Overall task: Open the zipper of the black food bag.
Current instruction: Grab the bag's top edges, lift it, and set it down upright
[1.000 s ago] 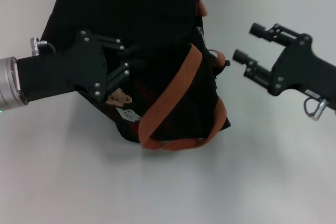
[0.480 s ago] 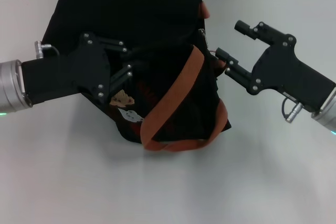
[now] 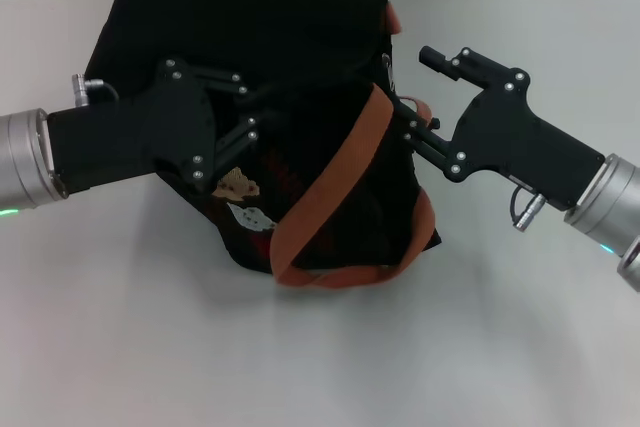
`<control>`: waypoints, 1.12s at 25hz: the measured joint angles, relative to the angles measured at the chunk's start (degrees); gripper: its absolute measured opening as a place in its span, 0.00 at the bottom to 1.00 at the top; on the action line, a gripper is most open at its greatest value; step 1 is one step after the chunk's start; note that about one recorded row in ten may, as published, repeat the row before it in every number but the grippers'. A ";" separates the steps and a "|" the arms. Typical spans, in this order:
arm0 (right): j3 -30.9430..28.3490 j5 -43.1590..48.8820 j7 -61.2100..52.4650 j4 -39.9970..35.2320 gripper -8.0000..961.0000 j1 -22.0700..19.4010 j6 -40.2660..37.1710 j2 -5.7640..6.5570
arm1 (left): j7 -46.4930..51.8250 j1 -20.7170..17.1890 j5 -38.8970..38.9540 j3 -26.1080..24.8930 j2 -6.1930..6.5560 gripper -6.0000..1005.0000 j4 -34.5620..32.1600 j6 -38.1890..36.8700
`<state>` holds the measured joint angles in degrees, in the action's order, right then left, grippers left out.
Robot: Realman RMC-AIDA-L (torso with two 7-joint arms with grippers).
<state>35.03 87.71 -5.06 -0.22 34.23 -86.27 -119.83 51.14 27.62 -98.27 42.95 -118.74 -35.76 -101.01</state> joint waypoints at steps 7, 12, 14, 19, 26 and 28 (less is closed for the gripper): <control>-0.49 -0.17 0.19 1.63 0.58 0.54 -0.35 -0.04 | 0.01 0.53 -0.01 0.36 -0.05 0.10 0.02 -0.20; -2.08 -0.23 0.78 3.30 0.58 1.39 -0.68 -0.05 | 0.02 0.58 0.08 0.38 -0.09 0.10 0.44 -0.56; -2.79 -0.24 0.80 3.79 0.52 1.64 -0.70 -0.05 | 0.02 0.59 0.11 0.38 -0.09 0.10 0.82 -0.78; -3.57 -0.25 0.82 4.67 0.44 2.05 -0.71 -0.05 | -0.58 0.60 0.20 1.01 -0.09 0.10 1.81 -1.09; -3.57 -0.24 1.09 5.29 0.40 2.14 -0.74 -0.04 | -0.65 0.71 0.16 1.09 -0.09 0.10 2.19 -1.66; -3.57 -0.24 1.71 5.62 0.39 2.28 -0.62 -0.05 | -0.66 0.74 0.15 1.09 -0.09 0.10 2.19 -1.68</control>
<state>31.46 87.47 -3.35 5.40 36.51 -86.89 -119.88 50.48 28.36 -98.12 44.04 -118.83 -33.57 -102.69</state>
